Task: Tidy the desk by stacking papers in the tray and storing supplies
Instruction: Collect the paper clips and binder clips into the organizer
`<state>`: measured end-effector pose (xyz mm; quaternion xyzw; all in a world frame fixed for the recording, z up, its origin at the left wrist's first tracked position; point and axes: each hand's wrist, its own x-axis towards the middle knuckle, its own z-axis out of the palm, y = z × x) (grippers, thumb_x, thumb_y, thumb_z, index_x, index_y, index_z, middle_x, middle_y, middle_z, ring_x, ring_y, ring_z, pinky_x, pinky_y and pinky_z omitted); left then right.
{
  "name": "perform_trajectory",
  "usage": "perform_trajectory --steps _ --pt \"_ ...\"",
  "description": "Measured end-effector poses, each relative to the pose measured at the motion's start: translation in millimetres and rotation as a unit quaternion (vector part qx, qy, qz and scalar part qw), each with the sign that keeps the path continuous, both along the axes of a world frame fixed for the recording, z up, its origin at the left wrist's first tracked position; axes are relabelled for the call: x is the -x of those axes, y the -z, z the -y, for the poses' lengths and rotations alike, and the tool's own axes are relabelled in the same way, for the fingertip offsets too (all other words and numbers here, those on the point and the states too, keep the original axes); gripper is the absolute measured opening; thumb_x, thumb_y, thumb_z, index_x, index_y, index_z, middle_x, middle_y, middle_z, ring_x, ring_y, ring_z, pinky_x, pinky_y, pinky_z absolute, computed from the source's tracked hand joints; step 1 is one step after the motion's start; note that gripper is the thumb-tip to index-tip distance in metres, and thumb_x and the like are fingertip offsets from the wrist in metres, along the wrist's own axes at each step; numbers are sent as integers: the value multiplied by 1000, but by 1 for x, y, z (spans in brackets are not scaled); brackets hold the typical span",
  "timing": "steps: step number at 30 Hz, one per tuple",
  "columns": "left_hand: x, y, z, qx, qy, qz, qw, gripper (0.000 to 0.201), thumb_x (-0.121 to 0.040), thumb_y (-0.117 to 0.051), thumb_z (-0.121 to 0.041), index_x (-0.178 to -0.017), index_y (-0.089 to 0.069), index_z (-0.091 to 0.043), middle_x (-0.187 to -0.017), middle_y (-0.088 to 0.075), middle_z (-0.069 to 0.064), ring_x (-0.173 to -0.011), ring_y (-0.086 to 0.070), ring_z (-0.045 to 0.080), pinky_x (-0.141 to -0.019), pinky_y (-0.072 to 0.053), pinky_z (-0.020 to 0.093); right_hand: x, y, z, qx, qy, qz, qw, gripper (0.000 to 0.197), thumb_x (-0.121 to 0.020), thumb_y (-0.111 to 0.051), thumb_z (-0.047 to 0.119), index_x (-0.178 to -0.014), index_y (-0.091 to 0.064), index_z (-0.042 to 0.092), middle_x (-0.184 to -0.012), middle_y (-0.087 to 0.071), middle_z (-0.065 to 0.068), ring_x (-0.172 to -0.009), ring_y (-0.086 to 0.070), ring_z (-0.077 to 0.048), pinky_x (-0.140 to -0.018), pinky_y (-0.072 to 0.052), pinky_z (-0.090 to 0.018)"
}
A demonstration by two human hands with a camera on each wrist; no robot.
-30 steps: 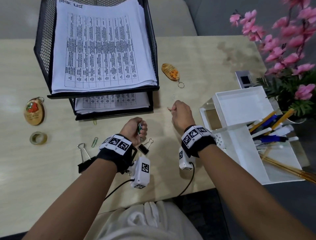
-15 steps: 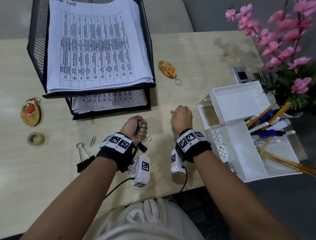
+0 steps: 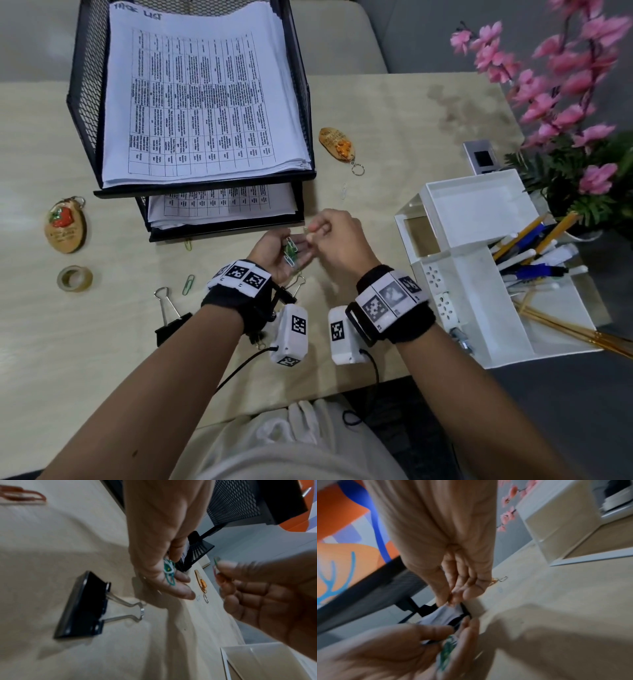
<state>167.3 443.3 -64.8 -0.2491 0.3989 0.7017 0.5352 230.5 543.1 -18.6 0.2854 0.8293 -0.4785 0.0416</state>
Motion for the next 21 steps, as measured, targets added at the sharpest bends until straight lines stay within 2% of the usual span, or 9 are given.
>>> perform_trajectory --steps 2,5,9,11,13,14,16,18,21 --pt "4 -2 -2 -30 7 0 1000 49 -100 -23 -22 -76 -59 0 -56 -69 8 -44 -65 14 -45 -54 21 4 -9 3 24 -20 4 999 10 -81 -64 -1 -91 -64 1 -66 -54 3 -55 -50 1 -43 -34 2" --pt "9 -7 -4 -2 14 3 1000 46 -100 -26 -25 -71 -55 -4 -47 -62 8 -37 -60 13 -40 -50 17 13 -15 -8 29 15 3 999 8 -85 -60 -1 -89 -66 3 -67 -58 5 -53 -55 3 -48 -39 0" --pt "12 2 5 15 7 22 1000 64 -99 -28 -26 -41 -52 -11 -37 -47 2 -28 -41 9 -29 -33 8 38 4 -47 -48 129 41 990 17 -88 -53 3 -86 -70 1 -93 -70 -14 -92 -63 -26 -71 -45 -23" --pt "14 4 14 26 3 20 999 55 -98 -29 -25 -46 -46 -14 -37 -43 -3 -27 -37 6 -29 -27 6 49 18 -60 -76 154 82 982 16 -88 -56 11 -83 -65 -1 -99 -66 -23 -96 -59 -34 -72 -42 -32" --pt "16 4 25 34 2 8 999 44 -97 -28 -25 -55 -37 -18 -36 -38 -6 -25 -32 5 -29 -22 5 55 32 -63 -104 157 116 975 23 -86 -57 19 -71 -49 4 -88 -54 -23 -82 -52 -32 -66 -34 -32" --pt "17 4 31 36 -1 4 999 42 -97 -27 -25 -56 -34 -19 -35 -36 -7 -24 -30 5 -29 -20 5 58 37 -63 -113 161 119 973 24 -85 -58 20 -72 -44 5 -88 -51 -21 -81 -49 -31 -66 -32 -32" --pt "19 4 40 39 -15 1 999 41 -97 -28 -24 -57 -30 -20 -34 -32 -8 -24 -28 5 -27 -18 6 63 43 -62 -134 157 113 972 18 -87 -58 19 -89 -50 3 -103 -55 -26 -94 -54 -36 -71 -37 -35" --pt "20 5 47 47 -27 -3 999 39 -97 -29 -24 -58 -29 -20 -34 -32 -7 -24 -28 5 -27 -18 7 67 48 -60 -172 144 130 966 25 -91 -55 13 -109 -55 -4 -120 -55 -24 -111 -54 -37 -84 -43 -38" --pt "17 8 51 60 -58 5 996 39 -97 -31 -25 -58 -31 -18 -35 -38 -4 -26 -36 7 -29 -26 6 67 53 -55 -201 127 146 960 24 -90 -54 7 -107 -59 -9 -120 -57 -27 -111 -55 -39 -88 -45 -41"
